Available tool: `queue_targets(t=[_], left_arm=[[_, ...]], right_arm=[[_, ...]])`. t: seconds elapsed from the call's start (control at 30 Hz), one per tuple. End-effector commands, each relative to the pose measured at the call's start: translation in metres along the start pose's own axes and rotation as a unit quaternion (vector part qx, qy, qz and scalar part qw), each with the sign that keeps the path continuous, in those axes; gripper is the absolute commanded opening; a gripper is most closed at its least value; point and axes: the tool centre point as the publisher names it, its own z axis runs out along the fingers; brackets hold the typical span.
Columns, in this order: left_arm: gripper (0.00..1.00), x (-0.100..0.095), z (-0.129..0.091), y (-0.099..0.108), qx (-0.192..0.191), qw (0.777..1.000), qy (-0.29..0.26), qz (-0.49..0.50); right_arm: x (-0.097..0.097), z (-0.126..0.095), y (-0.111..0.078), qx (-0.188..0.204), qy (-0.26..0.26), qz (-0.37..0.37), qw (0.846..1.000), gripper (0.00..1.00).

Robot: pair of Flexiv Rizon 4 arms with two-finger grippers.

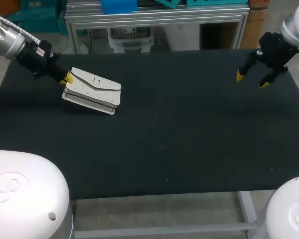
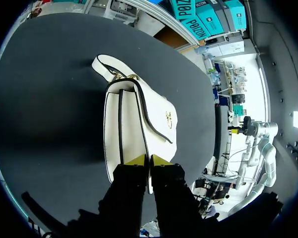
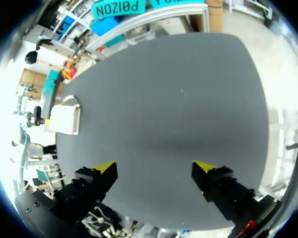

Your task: Pick up the bag, open it, inspect its contents, close it, and place it on the opposite side

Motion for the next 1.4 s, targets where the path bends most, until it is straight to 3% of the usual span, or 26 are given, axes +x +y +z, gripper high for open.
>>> queue_targets(t=[0.03, 0.4, 0.77, 1.1, 1.4], left_arm=[[0.00, -0.021, -0.019, -0.022, -0.020, 1.000, 0.005, -0.001], [0.00, -0.063, -0.052, -0.059, -0.010, 1.000, -0.003, -0.004], [0.00, -0.102, -0.078, -0.074, -0.002, 1.000, -0.001, -0.012], [0.00, -0.121, -0.095, -0.077, 0.007, 1.000, -0.005, -0.020], [0.00, -0.128, -0.100, -0.082, 0.008, 1.000, -0.009, -0.021]], right_arm=[[-0.001, -0.010, 0.012, 0.011, -0.018, 0.001, 1.000, 1.00], [-0.006, -0.009, 0.025, 0.029, -0.033, -0.011, 0.999, 1.00], [-0.005, -0.009, 0.032, 0.037, -0.060, -0.010, 0.997, 1.00], [-0.006, -0.009, 0.036, 0.040, -0.084, -0.006, 0.996, 1.00], [-0.019, -0.017, 0.048, 0.029, -0.117, 0.019, 0.993, 1.00]])
